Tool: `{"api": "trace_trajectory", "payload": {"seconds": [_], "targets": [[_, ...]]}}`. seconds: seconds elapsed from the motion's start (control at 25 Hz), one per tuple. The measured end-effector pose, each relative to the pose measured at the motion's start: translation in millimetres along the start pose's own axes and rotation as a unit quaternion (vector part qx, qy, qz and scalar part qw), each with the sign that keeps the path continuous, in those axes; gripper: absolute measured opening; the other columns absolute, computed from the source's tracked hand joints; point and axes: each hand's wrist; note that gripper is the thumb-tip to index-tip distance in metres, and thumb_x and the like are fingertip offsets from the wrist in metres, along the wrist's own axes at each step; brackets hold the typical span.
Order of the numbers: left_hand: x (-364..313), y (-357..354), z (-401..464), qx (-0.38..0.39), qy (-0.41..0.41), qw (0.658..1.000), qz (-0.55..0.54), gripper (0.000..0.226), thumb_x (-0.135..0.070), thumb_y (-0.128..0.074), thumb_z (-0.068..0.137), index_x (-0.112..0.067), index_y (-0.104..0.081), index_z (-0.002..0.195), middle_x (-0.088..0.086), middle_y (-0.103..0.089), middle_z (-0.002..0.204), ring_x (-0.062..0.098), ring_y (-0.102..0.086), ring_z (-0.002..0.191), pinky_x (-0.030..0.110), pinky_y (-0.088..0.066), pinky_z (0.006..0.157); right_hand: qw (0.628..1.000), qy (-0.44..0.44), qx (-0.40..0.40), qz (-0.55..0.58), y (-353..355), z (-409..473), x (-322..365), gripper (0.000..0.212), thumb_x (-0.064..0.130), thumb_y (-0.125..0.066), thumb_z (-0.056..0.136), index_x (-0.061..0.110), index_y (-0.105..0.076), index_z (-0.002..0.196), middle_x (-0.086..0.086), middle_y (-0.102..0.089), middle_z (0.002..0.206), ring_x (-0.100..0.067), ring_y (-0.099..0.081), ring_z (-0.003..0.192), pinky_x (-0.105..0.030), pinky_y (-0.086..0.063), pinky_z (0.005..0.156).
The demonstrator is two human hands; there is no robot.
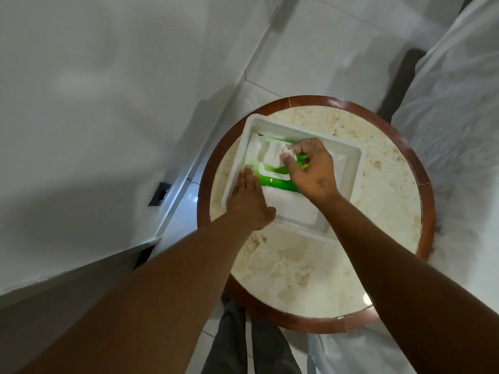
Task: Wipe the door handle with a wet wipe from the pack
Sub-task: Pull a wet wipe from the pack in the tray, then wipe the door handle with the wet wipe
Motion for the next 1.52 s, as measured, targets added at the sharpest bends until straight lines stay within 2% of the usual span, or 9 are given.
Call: {"api": "trace_trajectory", "payload": {"seconds": [0.16,0.28,0.36,0.48,0.88,1.04,1.16,1.32,1.52], "targets": [[0.8,25.2,-18.0,0.026,-0.040,0.996,-0.076,0.088,-0.036,-0.052,0.099,0.000,-0.001,0.162,0.017,0.008,0.170,0.031,-0.006,0.157,0.041,-0.017,0.127,0.976,-0.115,0.067,0.173,30.5,-23.1,33.6,0.026,0.013,-0.071,0.086,0.001,-0.056,0.069,-0.016,-0.056,0.067,-0.024,-0.055,0.065,-0.036,-0.051,0.067],[20.0,60.7,-68.7,-0.033,-0.018,0.956,-0.291,0.049,-0.019,-0.054,0.098,-0.002,-0.049,0.143,0.019,-0.057,0.141,0.033,-0.059,0.121,0.038,-0.050,0.099,0.950,-0.166,0.123,0.234,48.1,-45.0,80.0,0.012,0.004,-0.069,0.086,0.003,-0.066,0.075,-0.019,-0.066,0.073,-0.024,-0.062,0.067,-0.042,-0.058,0.072],[41.4,85.5,-121.6,-0.061,0.035,0.843,-0.533,0.033,-0.025,-0.050,0.100,-0.002,-0.065,0.119,0.017,-0.068,0.120,0.031,-0.064,0.103,0.038,-0.051,0.084,0.939,-0.169,0.152,0.259,49.6,-63.5,122.7,0.009,0.000,-0.067,0.086,0.006,-0.071,0.081,-0.009,-0.071,0.068,-0.018,-0.065,0.060,-0.033,-0.059,0.064],[90.5,121.4,-221.8,-0.030,0.043,0.594,-0.803,0.075,-0.069,-0.040,0.092,-0.003,-0.074,0.105,0.016,-0.072,0.107,0.028,-0.068,0.087,0.038,-0.051,0.080,0.907,-0.136,0.246,0.314,37.7,-100.0,204.9,0.014,-0.005,-0.061,0.089,0.004,-0.071,0.092,-0.010,-0.073,0.076,-0.019,-0.068,0.065,-0.027,-0.058,0.057],[214.2,75.6,-570.9,-0.388,0.090,0.519,-0.756,0.012,-0.007,-0.072,0.092,-0.008,-0.073,0.104,0.008,-0.080,0.096,0.016,-0.077,0.084,0.028,-0.063,0.073,0.773,0.010,0.584,0.247,-30.2,-307.2,440.7,0.027,0.030,-0.067,0.093,0.013,-0.069,0.114,-0.009,-0.077,0.105,-0.024,-0.075,0.092,-0.039,-0.061,0.075],[238.2,52.2,-625.9,-0.442,0.171,0.515,-0.714,0.011,-0.007,-0.072,0.092,-0.007,-0.073,0.103,0.010,-0.078,0.092,0.012,-0.074,0.073,0.024,-0.061,0.067,0.815,0.038,0.538,0.211,-50.9,-364.6,478.0,0.007,0.013,-0.074,0.087,0.012,-0.073,0.094,-0.007,-0.078,0.094,-0.019,-0.076,0.079,-0.028,-0.061,0.065],[261.1,56.5,-662.9,-0.503,0.242,0.547,-0.624,0.017,-0.002,-0.068,0.093,-0.014,-0.069,0.081,0.007,-0.068,0.074,0.006,-0.062,0.052,0.020,-0.051,0.053,0.882,0.241,0.330,0.236,-54.8,-381.9,518.5,0.012,0.020,-0.071,0.088,0.022,-0.070,0.076,0.008,-0.068,0.073,-0.011,-0.065,0.069,-0.005,-0.045,0.054],[298.2,86.0,-728.5,-0.569,0.272,0.653,-0.420,0.008,-0.007,-0.068,0.092,-0.009,-0.076,0.096,0.005,-0.069,0.078,0.011,-0.055,0.062,0.022,-0.042,0.061,0.781,0.595,0.141,0.125,-64.9,-365.9,570.5,0.019,0.014,-0.068,0.086,0.018,-0.074,0.104,0.007,-0.070,0.107,-0.009,-0.058,0.100,-0.016,-0.045,0.084],[316.7,126.1,-776.2,-0.559,0.279,0.768,-0.136,0.031,-0.020,-0.066,0.093,-0.008,-0.073,0.120,0.008,-0.075,0.115,0.023,-0.070,0.106,0.031,-0.054,0.095,0.649,0.713,0.177,-0.198,-87.6,-344.4,565.3,0.032,0.045,-0.066,0.088,0.022,-0.076,0.107,0.000,-0.052,0.147,-0.027,-0.047,0.129,-0.042,-0.047,0.098]]}}
Point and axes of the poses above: each hand's wrist, its own z-axis towards the middle knuckle, its own y-axis out of the back of the hand, x = y × z
